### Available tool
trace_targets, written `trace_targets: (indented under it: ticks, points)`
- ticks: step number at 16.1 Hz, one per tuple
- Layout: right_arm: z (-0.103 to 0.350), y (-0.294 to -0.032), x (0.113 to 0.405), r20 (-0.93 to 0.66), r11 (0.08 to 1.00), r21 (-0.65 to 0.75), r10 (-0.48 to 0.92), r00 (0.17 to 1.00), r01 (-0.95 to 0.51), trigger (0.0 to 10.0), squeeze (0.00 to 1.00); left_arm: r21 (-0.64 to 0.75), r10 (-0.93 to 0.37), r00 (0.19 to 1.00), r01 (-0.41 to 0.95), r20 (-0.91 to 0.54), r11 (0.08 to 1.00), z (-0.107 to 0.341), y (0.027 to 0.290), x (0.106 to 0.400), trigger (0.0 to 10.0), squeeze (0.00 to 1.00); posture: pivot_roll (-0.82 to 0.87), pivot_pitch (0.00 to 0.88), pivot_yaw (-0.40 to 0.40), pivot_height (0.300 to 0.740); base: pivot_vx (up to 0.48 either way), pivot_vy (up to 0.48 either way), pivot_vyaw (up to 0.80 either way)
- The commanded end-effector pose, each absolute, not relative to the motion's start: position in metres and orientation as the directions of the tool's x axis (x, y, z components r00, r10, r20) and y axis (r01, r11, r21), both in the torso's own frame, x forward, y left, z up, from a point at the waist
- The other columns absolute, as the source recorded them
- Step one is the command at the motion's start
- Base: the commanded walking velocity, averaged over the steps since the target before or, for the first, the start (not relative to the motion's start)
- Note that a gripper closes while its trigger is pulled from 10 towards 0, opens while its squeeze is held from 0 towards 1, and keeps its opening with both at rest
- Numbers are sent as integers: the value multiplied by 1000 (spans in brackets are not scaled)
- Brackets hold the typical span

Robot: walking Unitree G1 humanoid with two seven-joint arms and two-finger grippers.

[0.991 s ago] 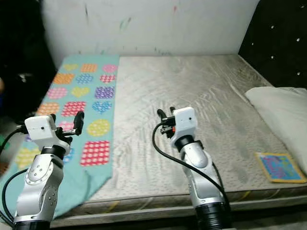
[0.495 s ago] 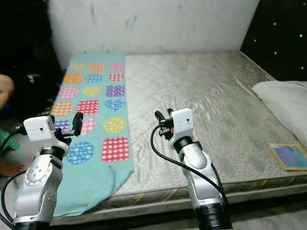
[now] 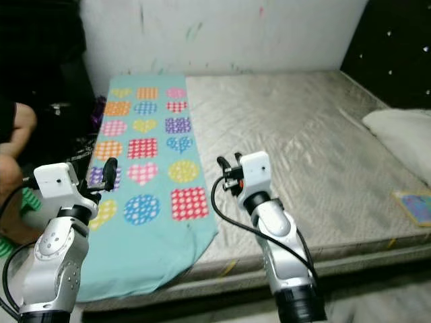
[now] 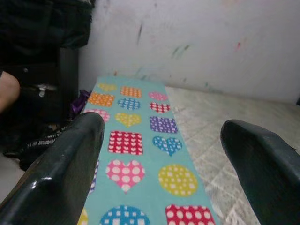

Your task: Clean up the room

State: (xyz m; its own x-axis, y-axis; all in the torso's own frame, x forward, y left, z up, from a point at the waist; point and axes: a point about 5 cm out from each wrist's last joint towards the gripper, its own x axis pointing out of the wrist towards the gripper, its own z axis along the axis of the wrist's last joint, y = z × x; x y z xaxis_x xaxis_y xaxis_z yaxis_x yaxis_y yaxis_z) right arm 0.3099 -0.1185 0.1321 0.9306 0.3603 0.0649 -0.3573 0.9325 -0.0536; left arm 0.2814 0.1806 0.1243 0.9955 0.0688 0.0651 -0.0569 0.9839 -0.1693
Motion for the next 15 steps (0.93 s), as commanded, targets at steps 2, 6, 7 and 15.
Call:
trace_targets:
  ticks: [2, 6, 7, 15]
  points:
    - [131, -126, 311, 54, 939, -62, 343, 938, -340, 10000, 0, -181, 48, 995, -32, 88, 983, 127, 173, 283, 10000, 0, -176, 0, 5, 740, 0, 0, 0]
    - [131, -125, 311, 57, 937, -69, 346, 936, -342, 10000, 0, -179, -5, 993, 25, 115, 984, 131, 169, 282, 10000, 0, -177, 0, 7, 740, 75, 0, 0]
    - [131, -125, 311, 55, 937, -68, 346, 937, -342, 10000, 0, -179, -6, 993, 27, 115, 984, 131, 169, 282, 10000, 0, -177, 0, 7, 740, 334, 0, 0]
    - [129, -125, 311, 49, 937, -72, 346, 937, -343, 10000, 0, -191, -11, 993, 33, 115, 981, 130, 167, 282, 10000, 0, -176, 0, 7, 740, 253, 0, 0]
